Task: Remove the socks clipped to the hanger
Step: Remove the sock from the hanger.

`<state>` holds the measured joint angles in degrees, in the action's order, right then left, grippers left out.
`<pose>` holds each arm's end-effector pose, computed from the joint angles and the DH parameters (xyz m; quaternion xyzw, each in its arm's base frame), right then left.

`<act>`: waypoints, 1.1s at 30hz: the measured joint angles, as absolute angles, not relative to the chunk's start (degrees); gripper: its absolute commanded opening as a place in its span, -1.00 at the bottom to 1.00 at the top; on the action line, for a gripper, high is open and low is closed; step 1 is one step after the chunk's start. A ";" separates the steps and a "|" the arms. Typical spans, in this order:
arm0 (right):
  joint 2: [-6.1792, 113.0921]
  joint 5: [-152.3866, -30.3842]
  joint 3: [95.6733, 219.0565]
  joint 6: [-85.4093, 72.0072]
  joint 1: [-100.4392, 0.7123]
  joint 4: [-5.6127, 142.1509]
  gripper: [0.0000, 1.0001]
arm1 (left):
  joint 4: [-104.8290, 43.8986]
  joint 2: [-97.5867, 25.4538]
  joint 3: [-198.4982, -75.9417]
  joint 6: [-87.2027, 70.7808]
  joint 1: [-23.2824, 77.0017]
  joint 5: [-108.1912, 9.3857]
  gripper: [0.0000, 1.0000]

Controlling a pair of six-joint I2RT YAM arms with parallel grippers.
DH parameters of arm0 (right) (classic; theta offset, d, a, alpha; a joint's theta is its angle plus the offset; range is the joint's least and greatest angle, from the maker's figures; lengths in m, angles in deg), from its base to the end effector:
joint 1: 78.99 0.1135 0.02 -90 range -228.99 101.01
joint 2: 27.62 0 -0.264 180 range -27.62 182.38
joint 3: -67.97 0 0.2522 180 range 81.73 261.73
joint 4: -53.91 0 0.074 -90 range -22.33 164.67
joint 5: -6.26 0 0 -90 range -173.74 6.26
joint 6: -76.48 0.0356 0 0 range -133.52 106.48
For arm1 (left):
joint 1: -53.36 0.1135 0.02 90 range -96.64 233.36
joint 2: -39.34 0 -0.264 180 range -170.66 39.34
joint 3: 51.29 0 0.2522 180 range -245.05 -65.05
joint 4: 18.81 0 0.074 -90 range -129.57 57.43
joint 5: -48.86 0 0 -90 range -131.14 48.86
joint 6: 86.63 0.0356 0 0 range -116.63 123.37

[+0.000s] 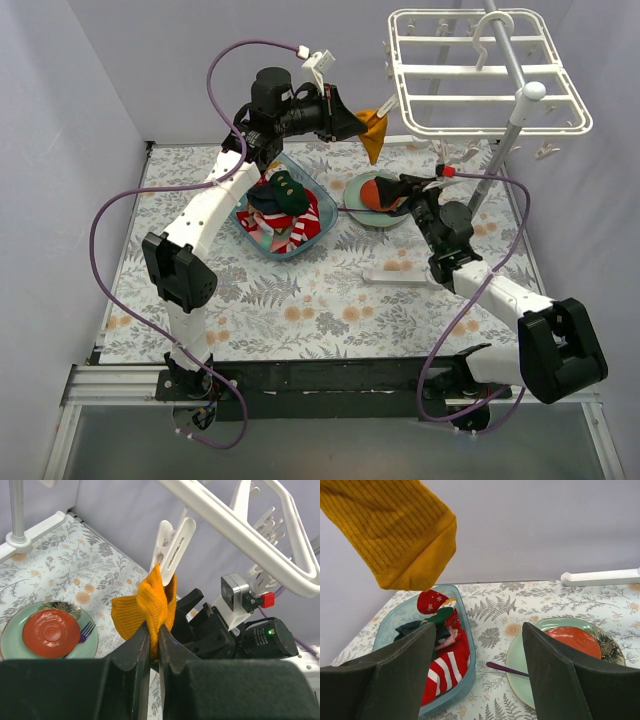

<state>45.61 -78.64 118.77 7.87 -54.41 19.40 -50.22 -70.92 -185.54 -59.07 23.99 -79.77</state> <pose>0.2596 0.1152 0.2930 0.0171 0.6289 0.2776 0.7261 0.3750 -0.2365 0.4506 0.0074 0.7419 -0.6202 0.2548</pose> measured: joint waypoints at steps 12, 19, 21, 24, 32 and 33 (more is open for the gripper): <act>46.35 -88.15 113.00 22.80 -59.09 -1.10 0.56 | -48.89 -71.99 -185.30 -61.19 23.99 -83.23 -1.00; 48.67 -84.24 115.42 27.19 -58.98 -5.67 0.57 | -48.56 -72.01 -184.09 -61.43 23.58 -83.34 -1.00; 49.28 -82.40 116.80 27.74 -58.98 -6.15 0.58 | -48.43 -72.01 -183.88 -61.43 23.32 -83.31 -1.00; 50.35 -80.17 119.29 28.29 -58.94 -6.83 0.59 | -48.40 -72.01 -183.70 -61.45 22.88 -83.07 -1.00; 54.00 -74.60 124.03 28.37 -58.17 -8.84 0.60 | -48.34 -72.27 -183.70 -61.62 21.55 -82.57 -1.00; 54.48 -73.96 124.49 28.40 -58.13 -9.03 0.60 | -48.25 -72.47 -183.70 -61.62 21.39 -82.46 -1.00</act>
<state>54.48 -73.96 124.49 28.40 -58.13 -9.03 -48.25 -72.47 -183.70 -61.62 21.39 -82.46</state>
